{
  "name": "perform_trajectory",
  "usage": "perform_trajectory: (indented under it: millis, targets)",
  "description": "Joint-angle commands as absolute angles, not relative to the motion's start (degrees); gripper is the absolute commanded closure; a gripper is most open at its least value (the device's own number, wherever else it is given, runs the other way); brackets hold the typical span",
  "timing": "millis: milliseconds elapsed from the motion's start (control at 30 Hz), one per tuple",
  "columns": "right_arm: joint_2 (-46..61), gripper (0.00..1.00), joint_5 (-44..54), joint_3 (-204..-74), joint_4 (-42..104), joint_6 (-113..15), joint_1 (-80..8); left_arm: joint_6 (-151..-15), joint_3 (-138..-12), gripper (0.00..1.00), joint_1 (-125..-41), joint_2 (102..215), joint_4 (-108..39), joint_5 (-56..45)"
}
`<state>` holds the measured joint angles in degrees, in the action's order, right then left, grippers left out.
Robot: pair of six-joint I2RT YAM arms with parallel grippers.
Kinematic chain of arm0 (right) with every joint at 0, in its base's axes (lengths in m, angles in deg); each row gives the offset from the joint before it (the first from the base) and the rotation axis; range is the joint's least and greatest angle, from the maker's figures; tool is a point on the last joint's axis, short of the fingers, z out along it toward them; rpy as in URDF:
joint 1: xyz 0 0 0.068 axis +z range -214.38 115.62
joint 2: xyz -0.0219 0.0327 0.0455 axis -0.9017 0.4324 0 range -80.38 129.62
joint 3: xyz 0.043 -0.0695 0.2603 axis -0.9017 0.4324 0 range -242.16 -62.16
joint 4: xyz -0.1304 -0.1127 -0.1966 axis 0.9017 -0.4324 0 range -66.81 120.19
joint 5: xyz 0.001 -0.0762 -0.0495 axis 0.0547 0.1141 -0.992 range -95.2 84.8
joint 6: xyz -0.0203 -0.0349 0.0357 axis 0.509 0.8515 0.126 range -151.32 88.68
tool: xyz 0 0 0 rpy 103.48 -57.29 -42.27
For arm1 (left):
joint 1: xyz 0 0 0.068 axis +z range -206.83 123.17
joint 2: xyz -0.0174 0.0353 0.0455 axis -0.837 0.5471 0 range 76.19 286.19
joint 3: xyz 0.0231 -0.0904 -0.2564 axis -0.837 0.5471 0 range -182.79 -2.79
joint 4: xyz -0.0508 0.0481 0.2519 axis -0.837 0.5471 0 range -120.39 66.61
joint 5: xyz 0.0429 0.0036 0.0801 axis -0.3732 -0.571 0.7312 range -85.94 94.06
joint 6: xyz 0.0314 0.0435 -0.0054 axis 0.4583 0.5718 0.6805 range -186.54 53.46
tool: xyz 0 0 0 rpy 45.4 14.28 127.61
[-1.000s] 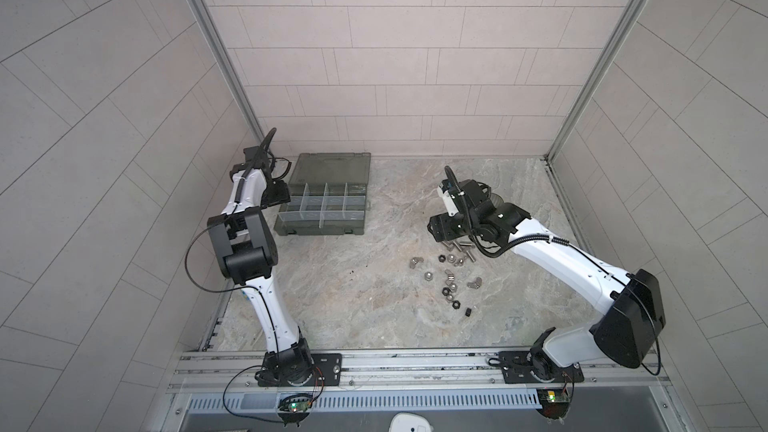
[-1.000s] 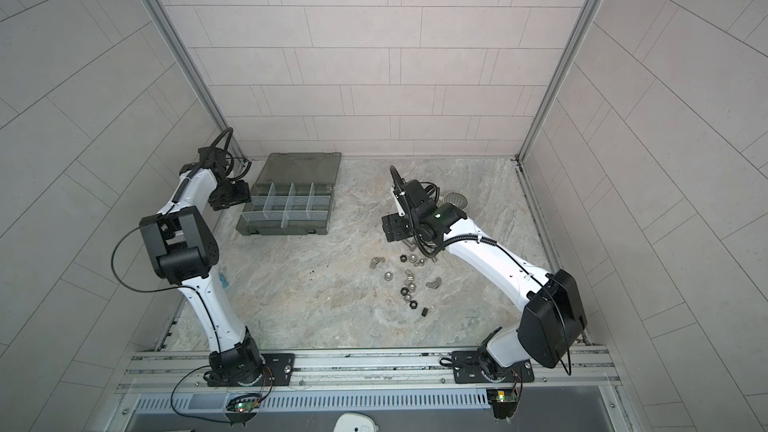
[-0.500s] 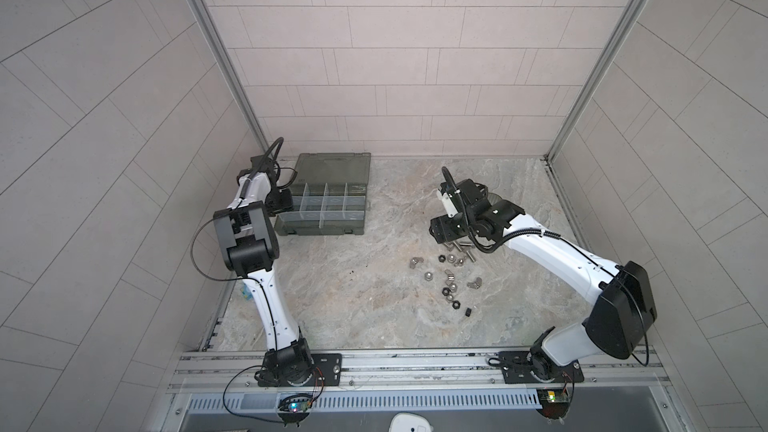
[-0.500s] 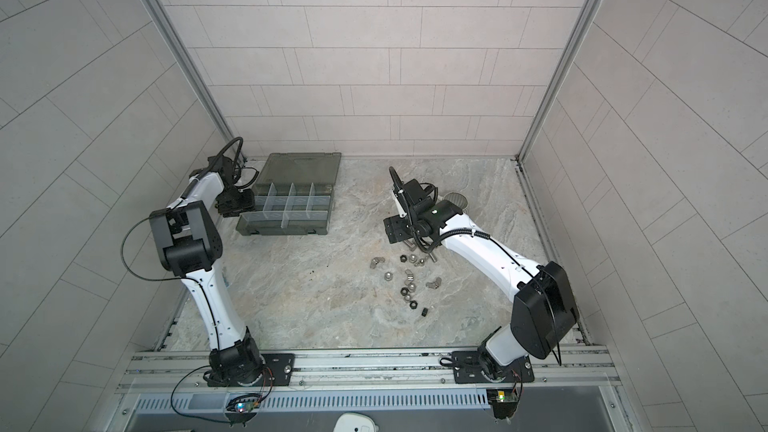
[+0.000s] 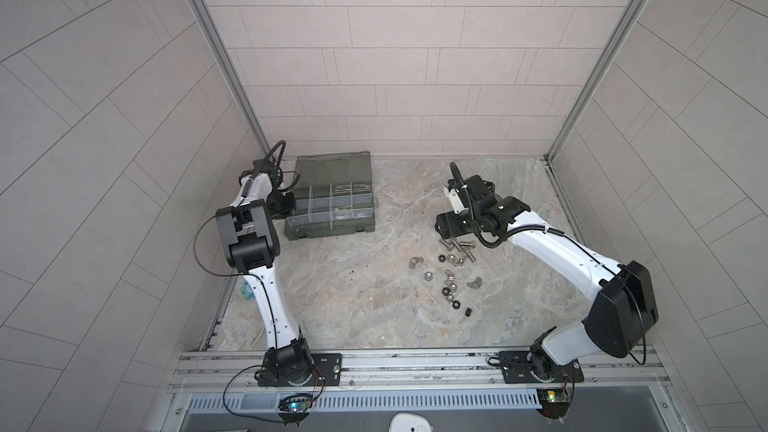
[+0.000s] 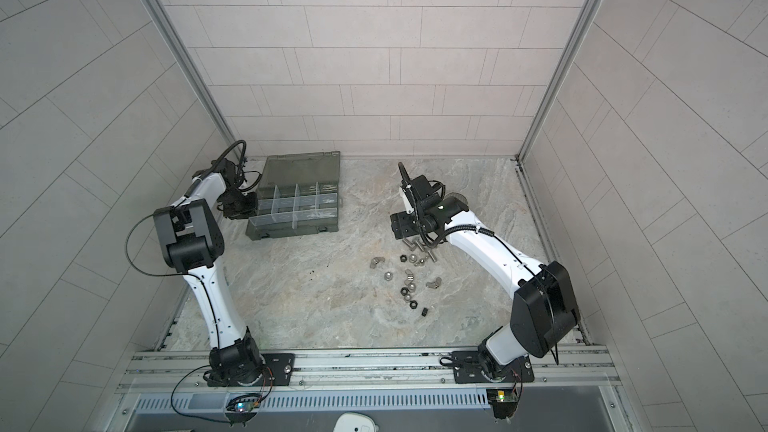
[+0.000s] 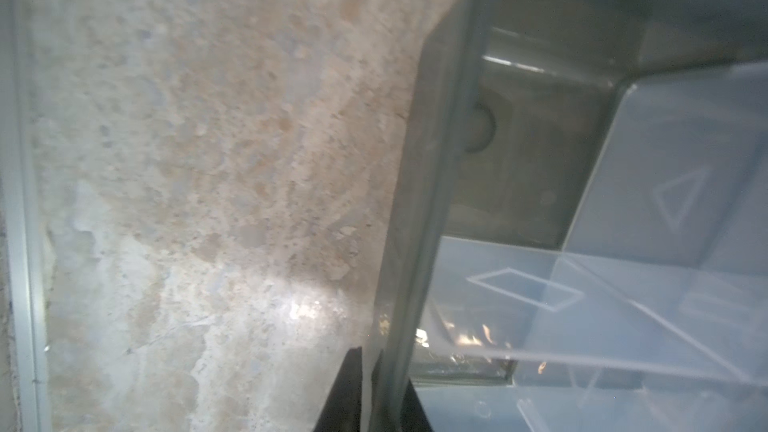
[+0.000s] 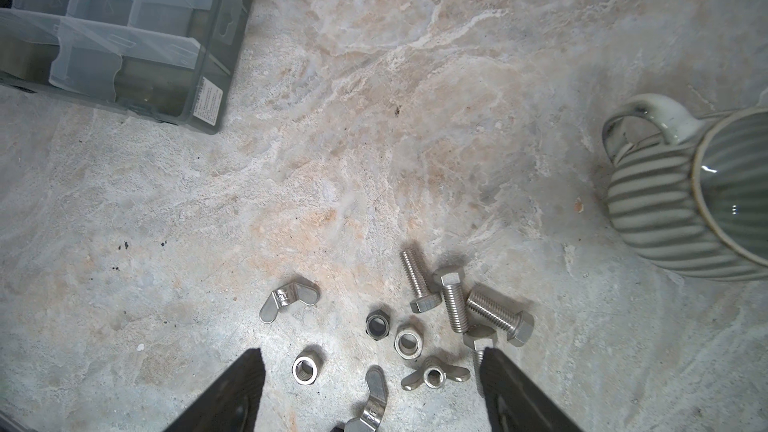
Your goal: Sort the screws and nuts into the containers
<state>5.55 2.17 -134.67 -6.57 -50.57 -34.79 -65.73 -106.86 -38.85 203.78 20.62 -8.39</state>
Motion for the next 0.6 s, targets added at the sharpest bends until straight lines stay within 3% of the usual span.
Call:
perform_trajectory:
  millis: [0,567]
  targets:
    - [4.96,0.17,2.56,-134.03,-7.97,-49.79,-35.09,-65.89,-107.39,0.88,-40.47,203.48,22.83,-11.21]
    - [1.17,0.17,1.52,-129.09,-7.96,-52.22,-35.55,-65.47,-106.68,0.92,-51.31,201.35,23.55,-13.72]
